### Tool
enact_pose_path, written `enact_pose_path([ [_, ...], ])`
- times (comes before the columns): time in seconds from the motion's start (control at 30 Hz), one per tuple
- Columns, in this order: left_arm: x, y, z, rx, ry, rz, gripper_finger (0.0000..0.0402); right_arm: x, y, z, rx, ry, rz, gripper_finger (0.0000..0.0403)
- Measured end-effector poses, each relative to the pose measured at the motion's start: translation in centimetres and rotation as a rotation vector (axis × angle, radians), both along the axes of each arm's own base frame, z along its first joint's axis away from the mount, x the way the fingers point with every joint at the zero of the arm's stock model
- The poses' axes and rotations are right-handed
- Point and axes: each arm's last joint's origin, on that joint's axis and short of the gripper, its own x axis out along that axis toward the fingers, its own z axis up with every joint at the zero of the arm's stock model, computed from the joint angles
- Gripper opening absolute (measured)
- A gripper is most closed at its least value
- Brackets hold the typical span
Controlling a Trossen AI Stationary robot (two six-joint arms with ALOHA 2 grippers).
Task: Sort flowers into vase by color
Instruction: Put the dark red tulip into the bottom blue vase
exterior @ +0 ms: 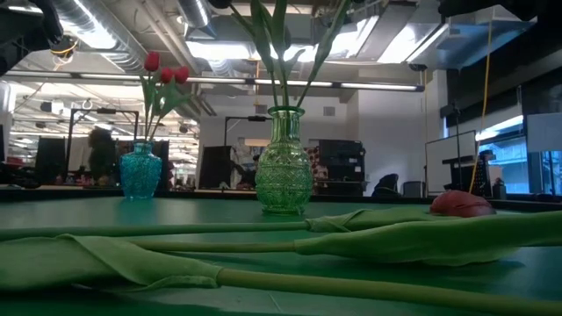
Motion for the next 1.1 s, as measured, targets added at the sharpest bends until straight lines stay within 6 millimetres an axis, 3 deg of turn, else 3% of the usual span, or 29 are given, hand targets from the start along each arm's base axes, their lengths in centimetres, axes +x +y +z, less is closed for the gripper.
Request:
enact_pose_path([
  [0.37,-0.4,1.4,-0.8,0.077,0.1,0.038,0.0167,0.0,-0.1,0.1,-0.043,-0.026,-0.022,0.0191],
  [0.53,-0.7,4.3,-0.8,0.167,0.029,0.141,0.0167,0.4,-0.4,0.0,-0.073,-0.028,-0.031,0.0191],
  [0.67,-0.8,7.1,-1.3,0.307,-0.054,0.328,0.0167,1.9,0.1,-1.0,-0.112,-0.02,0.012,0.0191],
  [0.73,-0.5,7.5,-1.9,0.341,-0.069,0.381,0.0167,2.8,0.5,-1.9,-0.123,-0.009,0.045,0.0191],
  [0.93,2.2,6.9,-3.4,0.516,-0.123,0.477,0.0167,3.8,1.2,-4.1,-0.19,0.045,0.077,0.0191],
  [1.1,6.0,6.7,-4.2,0.631,-0.089,0.53,0.0167,4.4,0.4,-4.4,-0.23,0.075,0.081,0.0191],
])
